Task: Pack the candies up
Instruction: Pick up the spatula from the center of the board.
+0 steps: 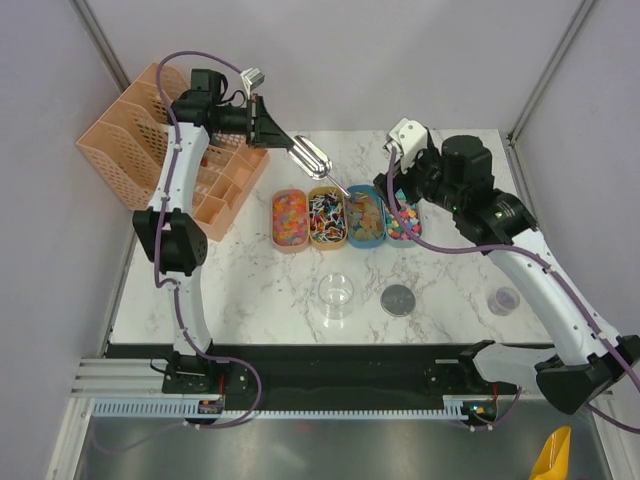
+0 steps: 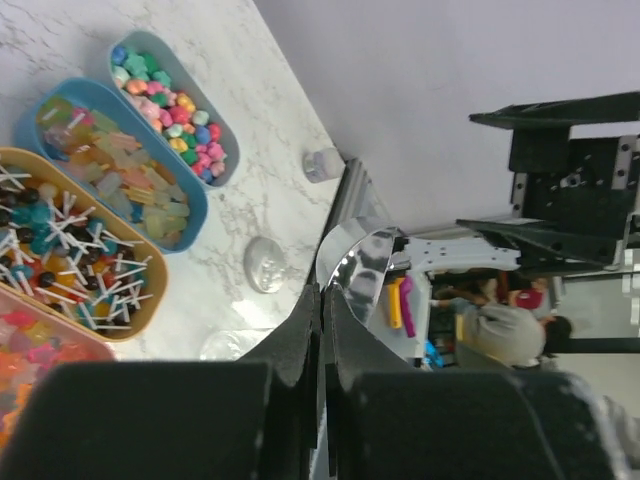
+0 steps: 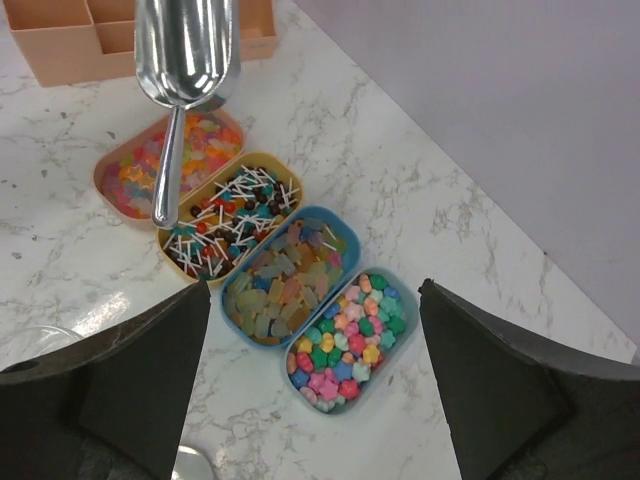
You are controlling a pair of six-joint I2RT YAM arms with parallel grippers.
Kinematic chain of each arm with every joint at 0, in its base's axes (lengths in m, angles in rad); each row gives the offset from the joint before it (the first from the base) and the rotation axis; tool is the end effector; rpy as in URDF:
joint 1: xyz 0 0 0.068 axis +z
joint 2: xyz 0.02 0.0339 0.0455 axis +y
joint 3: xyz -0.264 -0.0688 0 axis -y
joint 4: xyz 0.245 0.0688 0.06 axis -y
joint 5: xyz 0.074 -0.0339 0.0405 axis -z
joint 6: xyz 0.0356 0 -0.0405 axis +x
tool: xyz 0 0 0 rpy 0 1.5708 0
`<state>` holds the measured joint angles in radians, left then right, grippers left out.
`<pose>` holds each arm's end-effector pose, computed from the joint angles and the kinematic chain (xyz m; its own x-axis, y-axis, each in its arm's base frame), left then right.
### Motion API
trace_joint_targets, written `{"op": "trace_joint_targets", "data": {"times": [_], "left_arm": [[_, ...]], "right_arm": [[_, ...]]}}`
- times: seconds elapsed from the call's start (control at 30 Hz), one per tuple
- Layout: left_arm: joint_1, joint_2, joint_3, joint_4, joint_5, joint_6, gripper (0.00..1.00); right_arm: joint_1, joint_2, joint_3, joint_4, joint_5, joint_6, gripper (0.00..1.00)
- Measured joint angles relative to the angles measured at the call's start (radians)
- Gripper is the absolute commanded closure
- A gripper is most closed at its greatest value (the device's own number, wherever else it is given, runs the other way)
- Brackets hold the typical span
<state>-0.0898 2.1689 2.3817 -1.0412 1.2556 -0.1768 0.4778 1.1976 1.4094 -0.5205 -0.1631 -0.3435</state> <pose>0.4481 -0.0743 0.3794 -0.8399 0.0209 -0.5423 0.5285 0.2588 -0.8085 0.2235 0.1222 0.4363 -0.0550 -0.4027 -0.9137 -0.6474 0.7110 -0.2744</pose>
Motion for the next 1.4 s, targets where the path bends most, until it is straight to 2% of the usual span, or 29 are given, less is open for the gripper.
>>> {"op": "trace_joint_targets", "data": {"times": [0.1, 0.27, 0.57, 0.73, 0.97, 1.4], "left_arm": [[0.005, 0.005, -0.054, 0.065, 0.042, -0.09, 0.98], [0.005, 0.041, -0.098, 0.108, 0.069, -0.159, 0.98], [0.005, 0.048, -0.111, 0.132, 0.082, -0.193, 0.98], [0.005, 0.048, -0.12, 0.138, 0.082, -0.195, 0.98], [0.005, 0.048, -0.139, 0.14, 0.082, -0.2, 0.98], [0.005, 0.046, -0.153, 0.14, 0.082, -0.2, 0.98]], "right_arm": [[0.043, 0.047, 0.021, 0.01, -0.01, 0.003, 0.11], [0.114, 0.113, 0.051, 0.01, -0.03, 0.019, 0.13], [0.208, 0.132, 0.083, 0.014, -0.038, 0.007, 0.19], [0.269, 0.189, 0.086, 0.023, 0.045, -0.023, 0.24], [0.284, 0.271, 0.088, 0.046, 0.13, -0.031, 0.28], [0.284, 0.279, 0.088, 0.114, 0.247, -0.031, 0.39]]}}
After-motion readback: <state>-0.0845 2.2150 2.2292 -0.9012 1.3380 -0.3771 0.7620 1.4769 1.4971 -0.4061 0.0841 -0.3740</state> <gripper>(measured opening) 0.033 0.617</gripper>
